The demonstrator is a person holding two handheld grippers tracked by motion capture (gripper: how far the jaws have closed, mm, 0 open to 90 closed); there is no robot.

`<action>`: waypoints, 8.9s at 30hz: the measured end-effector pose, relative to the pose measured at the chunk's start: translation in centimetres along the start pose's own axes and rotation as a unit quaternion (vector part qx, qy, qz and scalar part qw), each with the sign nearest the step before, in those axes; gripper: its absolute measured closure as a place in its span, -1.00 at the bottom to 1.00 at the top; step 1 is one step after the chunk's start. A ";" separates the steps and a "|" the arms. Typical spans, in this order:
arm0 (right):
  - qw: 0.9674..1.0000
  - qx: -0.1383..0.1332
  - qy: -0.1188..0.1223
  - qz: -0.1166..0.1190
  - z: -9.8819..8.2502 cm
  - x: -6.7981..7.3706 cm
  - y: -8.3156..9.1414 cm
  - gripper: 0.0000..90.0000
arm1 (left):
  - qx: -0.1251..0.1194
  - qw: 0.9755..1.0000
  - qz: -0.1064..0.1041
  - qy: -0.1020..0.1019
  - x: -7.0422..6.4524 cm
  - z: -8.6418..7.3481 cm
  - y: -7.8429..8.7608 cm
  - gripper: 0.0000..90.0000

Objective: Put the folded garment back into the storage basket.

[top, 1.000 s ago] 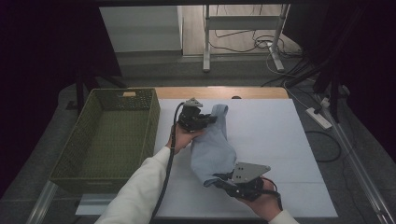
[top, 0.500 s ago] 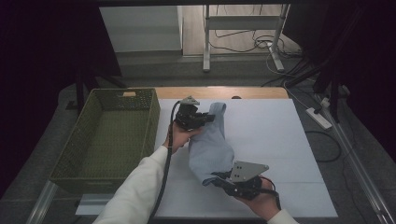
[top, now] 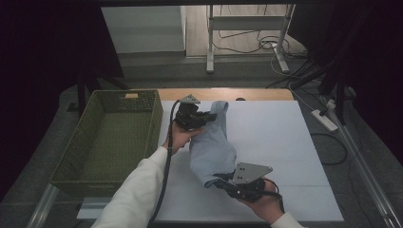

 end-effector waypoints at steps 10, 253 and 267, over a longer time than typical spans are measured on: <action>1.000 -0.001 0.000 -0.001 0.1 -0.1 -0.2 0.70 | -0.003 1.000 0.001 -0.003 -0.1 0.3 0.5 0.77; 0.989 0.024 0.055 0.133 15.5 4.2 -26.7 0.71 | -0.020 0.976 0.187 0.110 16.1 -8.4 23.1 0.77; 0.990 0.046 0.043 0.129 14.7 3.9 -27.3 0.70 | 0.016 0.977 0.181 0.116 16.6 -9.2 21.1 0.76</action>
Point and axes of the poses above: each handheld gripper's, and its own axes: y roughly backward along the jaws, z roughly out of its top, x roughly to its left, the point moved 3 cm from there along -y, roughly forward along the jaws, and after that the axes turned 4 degrees about -y, right-handed, at the moved point
